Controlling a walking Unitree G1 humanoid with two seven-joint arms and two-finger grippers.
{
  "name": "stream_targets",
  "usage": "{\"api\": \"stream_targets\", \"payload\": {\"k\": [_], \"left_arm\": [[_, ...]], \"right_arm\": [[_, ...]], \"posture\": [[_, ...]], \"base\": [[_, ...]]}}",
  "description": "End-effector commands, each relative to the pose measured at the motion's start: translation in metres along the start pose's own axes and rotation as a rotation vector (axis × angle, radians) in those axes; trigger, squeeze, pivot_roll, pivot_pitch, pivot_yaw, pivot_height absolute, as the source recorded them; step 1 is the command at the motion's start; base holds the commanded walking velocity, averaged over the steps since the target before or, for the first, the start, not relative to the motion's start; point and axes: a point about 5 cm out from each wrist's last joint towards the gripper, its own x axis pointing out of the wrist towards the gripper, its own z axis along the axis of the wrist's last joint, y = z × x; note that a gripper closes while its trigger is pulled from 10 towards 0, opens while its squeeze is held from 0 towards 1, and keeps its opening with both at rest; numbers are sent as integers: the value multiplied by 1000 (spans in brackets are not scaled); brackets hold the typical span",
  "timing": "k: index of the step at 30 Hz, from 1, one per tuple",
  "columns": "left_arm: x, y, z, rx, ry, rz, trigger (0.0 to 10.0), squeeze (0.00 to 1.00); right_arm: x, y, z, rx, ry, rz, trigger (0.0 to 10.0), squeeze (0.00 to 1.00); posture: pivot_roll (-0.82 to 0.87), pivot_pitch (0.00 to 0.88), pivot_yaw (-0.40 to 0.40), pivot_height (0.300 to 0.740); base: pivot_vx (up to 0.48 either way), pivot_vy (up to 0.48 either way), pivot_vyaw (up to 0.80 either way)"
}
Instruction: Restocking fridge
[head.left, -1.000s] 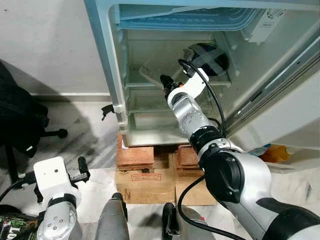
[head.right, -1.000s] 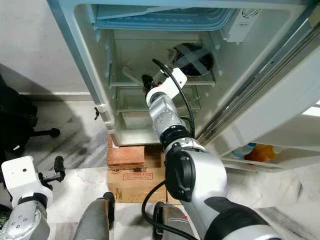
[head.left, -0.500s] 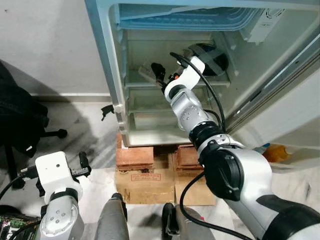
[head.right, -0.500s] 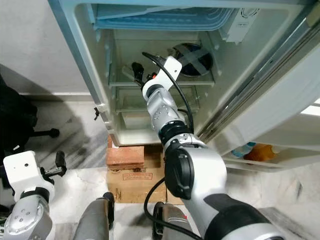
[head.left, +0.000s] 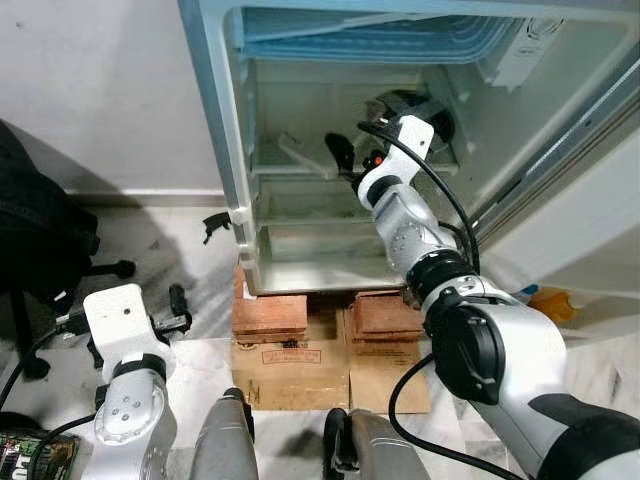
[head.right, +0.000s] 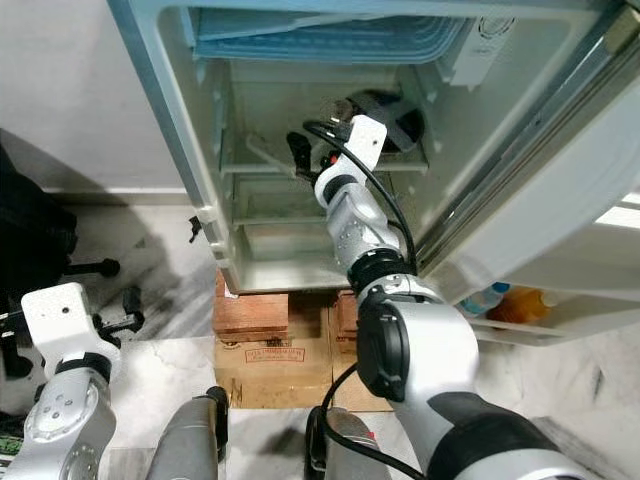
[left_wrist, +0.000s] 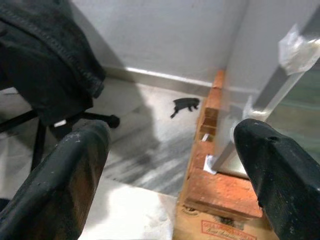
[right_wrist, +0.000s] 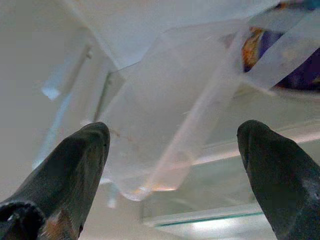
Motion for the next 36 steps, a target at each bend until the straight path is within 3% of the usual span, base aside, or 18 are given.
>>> {"api": "stream_targets", "payload": {"k": [1,5,8,10,15,25,36], "left_arm": [[-1,0,-7,-10,26,-5,10000,0],[-1,-4,-8,-14,26,-12,10000,0],[-2,-4,-7,-13,23,-15,10000,0],[-10,-5,-8,4,19,-26,10000,0],[-21,-4,-11,18,36,-35,10000,0],[-49,-5,-16,39,79,-59,10000,0],[-69,-7,-15,57,109,-75,10000,0]], "right_arm": [[-3,-8,-3,-67,-7,-13,10000,1000],[-13,-25,-21,-165,41,-72,10000,1000],[-14,-27,-24,-166,49,-79,10000,1000],[-19,-34,-34,-217,84,-122,10000,933],[-18,-31,-33,-257,84,-136,10000,922],[-8,-12,-20,-294,62,-148,10000,914],[3,29,-14,-265,46,-87,10000,914]], "posture": [[214,183,-94,740],[225,197,-103,740],[231,204,-105,740],[248,231,-109,740],[260,260,-115,740],[282,339,-127,740],[313,403,-151,740]], "base": [[0,0,0],[0,0,0],[0,0,0],[0,0,0],[0,0,0],[0,0,0],[0,0,0]]}}
